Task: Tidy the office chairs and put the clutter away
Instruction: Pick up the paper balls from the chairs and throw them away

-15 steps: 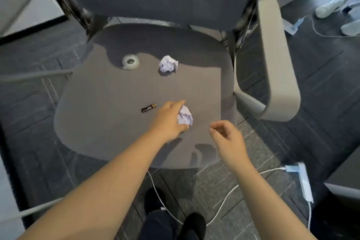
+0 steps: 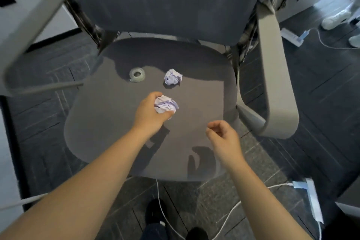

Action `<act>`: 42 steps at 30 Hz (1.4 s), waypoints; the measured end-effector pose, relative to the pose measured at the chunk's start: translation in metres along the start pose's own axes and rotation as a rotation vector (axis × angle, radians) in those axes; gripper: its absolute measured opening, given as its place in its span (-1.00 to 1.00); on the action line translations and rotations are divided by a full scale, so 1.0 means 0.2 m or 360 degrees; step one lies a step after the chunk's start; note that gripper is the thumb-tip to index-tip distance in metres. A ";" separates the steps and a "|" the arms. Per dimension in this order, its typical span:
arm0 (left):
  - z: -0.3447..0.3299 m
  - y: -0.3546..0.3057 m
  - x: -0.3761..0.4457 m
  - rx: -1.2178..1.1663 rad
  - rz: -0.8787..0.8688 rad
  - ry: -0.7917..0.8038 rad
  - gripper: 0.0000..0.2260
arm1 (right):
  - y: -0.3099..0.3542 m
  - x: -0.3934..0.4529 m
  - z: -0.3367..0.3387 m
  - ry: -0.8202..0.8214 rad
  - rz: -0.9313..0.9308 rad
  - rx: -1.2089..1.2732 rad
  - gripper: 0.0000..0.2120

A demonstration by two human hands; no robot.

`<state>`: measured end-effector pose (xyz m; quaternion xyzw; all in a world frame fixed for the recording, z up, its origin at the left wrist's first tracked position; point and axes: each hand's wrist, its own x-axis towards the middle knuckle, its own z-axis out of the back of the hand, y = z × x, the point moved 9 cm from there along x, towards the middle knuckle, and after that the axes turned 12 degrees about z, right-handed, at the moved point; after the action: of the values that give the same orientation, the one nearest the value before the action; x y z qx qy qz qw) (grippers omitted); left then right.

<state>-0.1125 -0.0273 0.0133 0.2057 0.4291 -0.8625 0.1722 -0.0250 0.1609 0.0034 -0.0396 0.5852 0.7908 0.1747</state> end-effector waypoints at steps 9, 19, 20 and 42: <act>0.32 -0.03 0.35 -0.0159 0.0074 0.0028 -0.55 | 0.17 0.38 -0.26 -0.0079 0.0021 -0.0178 -0.76; 0.31 0.08 0.76 -0.0276 0.0071 0.0164 -0.61 | 0.19 0.82 -0.58 -0.0064 0.0173 -0.0703 -0.37; 0.30 0.08 0.78 -0.0272 0.0072 0.0173 -0.57 | 0.18 0.85 -0.61 -0.0030 0.0142 -0.0787 -0.37; 0.37 -0.60 0.08 -0.0412 -0.0362 0.0293 -0.62 | 0.87 0.22 0.06 -0.0608 0.0533 -0.0416 -0.67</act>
<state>-0.1990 -0.0199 0.1253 0.2100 0.5709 -0.7915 0.0586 -0.1216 0.1376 0.1537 0.1851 0.4333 0.8705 0.1423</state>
